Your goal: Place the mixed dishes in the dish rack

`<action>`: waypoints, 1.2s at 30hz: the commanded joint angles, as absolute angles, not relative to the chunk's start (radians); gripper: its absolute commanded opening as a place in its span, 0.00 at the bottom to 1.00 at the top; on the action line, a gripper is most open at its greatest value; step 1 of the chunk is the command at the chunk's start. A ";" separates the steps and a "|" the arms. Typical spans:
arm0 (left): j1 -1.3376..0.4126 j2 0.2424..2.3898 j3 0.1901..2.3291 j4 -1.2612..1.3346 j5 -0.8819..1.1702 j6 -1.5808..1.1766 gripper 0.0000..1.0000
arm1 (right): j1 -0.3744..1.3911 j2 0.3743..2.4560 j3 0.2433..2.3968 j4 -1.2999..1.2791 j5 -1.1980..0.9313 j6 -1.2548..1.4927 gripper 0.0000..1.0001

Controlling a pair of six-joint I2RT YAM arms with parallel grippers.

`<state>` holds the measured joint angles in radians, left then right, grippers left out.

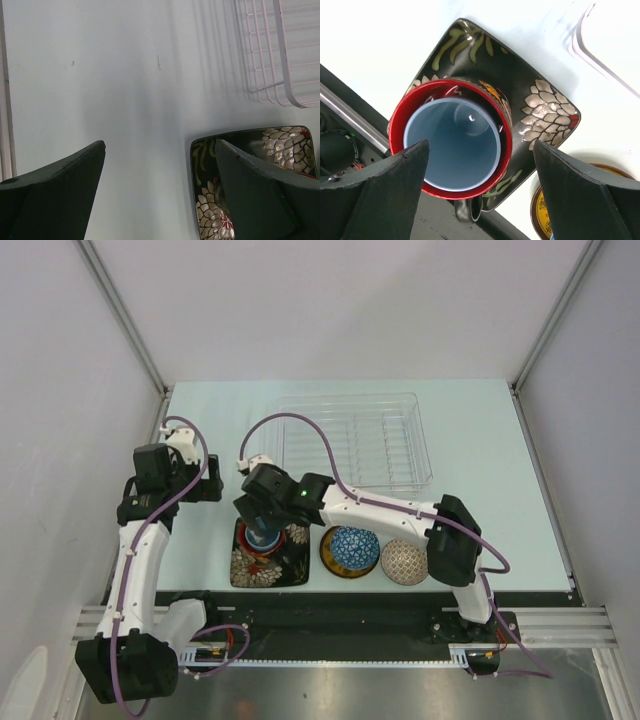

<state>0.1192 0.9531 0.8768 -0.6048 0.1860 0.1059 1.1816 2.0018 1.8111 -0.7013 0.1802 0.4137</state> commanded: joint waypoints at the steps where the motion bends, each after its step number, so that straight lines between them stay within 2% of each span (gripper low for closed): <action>1: 0.127 0.940 0.867 -0.564 0.175 0.117 0.96 | 1.203 1.991 1.855 -0.710 0.210 0.397 0.90; 10: 0.129 0.939 0.853 -0.552 0.164 0.126 0.96 | 1.226 2.016 1.885 -0.704 0.175 0.388 0.86; 36: 0.130 0.939 0.828 -0.525 0.156 0.137 0.96 | 1.212 2.025 1.878 -0.709 0.138 0.388 0.84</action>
